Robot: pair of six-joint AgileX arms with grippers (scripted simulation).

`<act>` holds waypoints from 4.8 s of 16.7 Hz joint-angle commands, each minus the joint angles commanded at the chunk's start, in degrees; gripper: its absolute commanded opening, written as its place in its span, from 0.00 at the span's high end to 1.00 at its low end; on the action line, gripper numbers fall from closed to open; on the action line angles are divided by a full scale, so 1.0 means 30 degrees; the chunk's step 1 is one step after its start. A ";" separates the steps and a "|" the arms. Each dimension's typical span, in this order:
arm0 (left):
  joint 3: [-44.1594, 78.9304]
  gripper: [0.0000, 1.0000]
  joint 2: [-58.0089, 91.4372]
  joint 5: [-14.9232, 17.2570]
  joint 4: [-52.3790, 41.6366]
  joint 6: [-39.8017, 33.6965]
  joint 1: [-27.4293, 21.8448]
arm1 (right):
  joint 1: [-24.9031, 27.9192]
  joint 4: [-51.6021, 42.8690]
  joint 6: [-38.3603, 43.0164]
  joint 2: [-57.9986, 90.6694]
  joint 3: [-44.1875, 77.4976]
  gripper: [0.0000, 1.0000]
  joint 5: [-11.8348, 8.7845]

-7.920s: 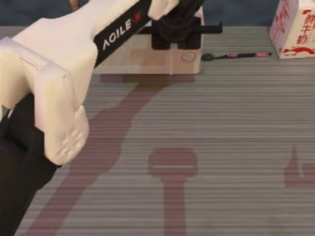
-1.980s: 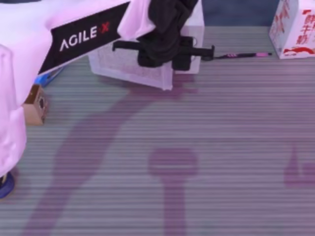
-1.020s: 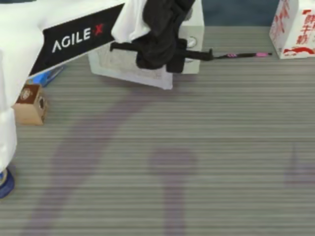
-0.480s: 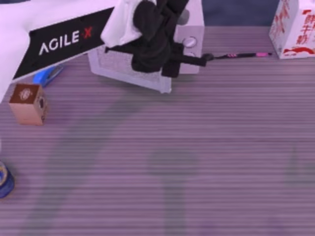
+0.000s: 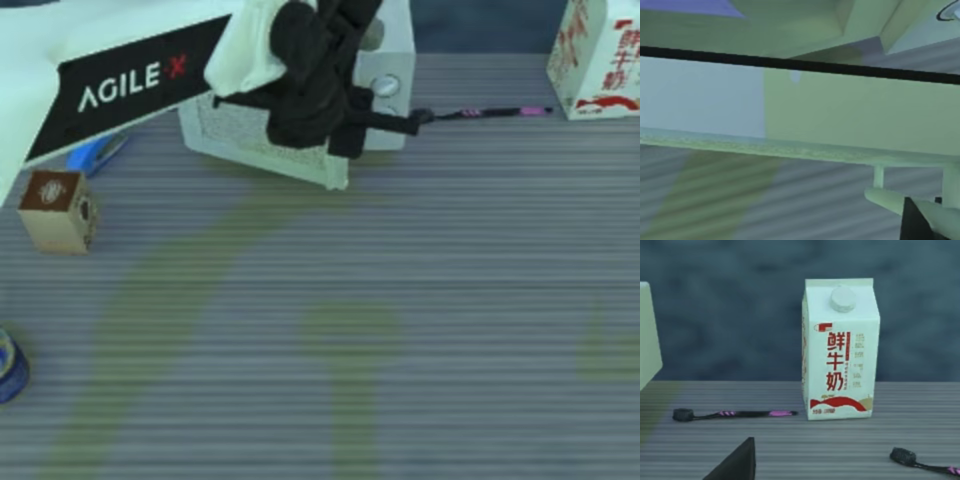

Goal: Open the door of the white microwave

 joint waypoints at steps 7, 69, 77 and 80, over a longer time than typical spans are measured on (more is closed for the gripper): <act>0.0000 1.00 0.0000 0.0000 0.0000 0.0000 0.0000 | 0.0000 0.0000 0.0000 0.0000 0.0000 0.00 0.0000; -0.2625 1.00 -0.1754 0.1266 0.1185 0.2294 0.0452 | 0.0000 0.0000 0.0000 0.0000 0.0000 0.00 0.0000; -0.2697 1.00 -0.1765 0.1465 0.1213 0.2237 0.0309 | 0.0000 0.0000 0.0000 0.0000 0.0000 0.00 0.0000; -0.3399 1.00 -0.2280 0.1784 0.1481 0.3041 0.0587 | 0.0000 0.0000 0.0000 0.0000 0.0000 0.00 0.0000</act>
